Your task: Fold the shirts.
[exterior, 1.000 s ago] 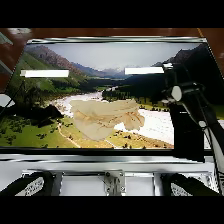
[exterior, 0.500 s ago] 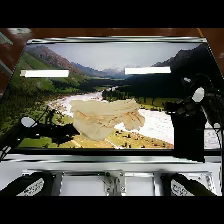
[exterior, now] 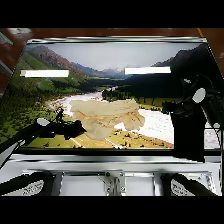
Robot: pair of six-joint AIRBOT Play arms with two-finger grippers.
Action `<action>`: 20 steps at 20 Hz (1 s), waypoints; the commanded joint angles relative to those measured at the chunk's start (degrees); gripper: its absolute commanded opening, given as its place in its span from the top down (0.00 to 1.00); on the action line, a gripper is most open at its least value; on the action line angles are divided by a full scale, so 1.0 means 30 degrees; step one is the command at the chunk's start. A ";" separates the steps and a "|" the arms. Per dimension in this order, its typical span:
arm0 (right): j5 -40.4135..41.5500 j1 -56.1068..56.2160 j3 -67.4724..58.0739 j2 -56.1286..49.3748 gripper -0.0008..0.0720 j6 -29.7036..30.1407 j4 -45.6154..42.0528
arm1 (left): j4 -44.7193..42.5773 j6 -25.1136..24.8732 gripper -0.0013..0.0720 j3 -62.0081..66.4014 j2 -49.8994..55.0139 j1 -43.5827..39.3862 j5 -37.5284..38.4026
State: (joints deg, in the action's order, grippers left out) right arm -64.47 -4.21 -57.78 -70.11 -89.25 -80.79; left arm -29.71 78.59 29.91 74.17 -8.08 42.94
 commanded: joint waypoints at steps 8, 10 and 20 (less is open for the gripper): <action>-0.1086 0.0015 0.0015 -0.5661 0.08 0.2987 0.8918 | 0.1071 -0.1501 0.93 0.3228 0.0102 -0.0153 0.2871; -0.0918 0.0015 0.0015 -0.6382 0.08 0.3002 0.9406 | 0.1064 -0.1523 0.93 0.3264 -0.0138 -0.0153 0.2922; 0.1931 0.2572 -0.0291 -0.7395 0.89 0.2783 0.9930 | 0.1064 -0.1800 0.93 0.3293 -0.0721 -0.0124 0.2907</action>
State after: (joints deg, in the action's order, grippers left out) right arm -60.64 2.48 -58.04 -92.03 -80.73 -51.75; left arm -26.55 73.91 39.66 72.60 -8.56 51.57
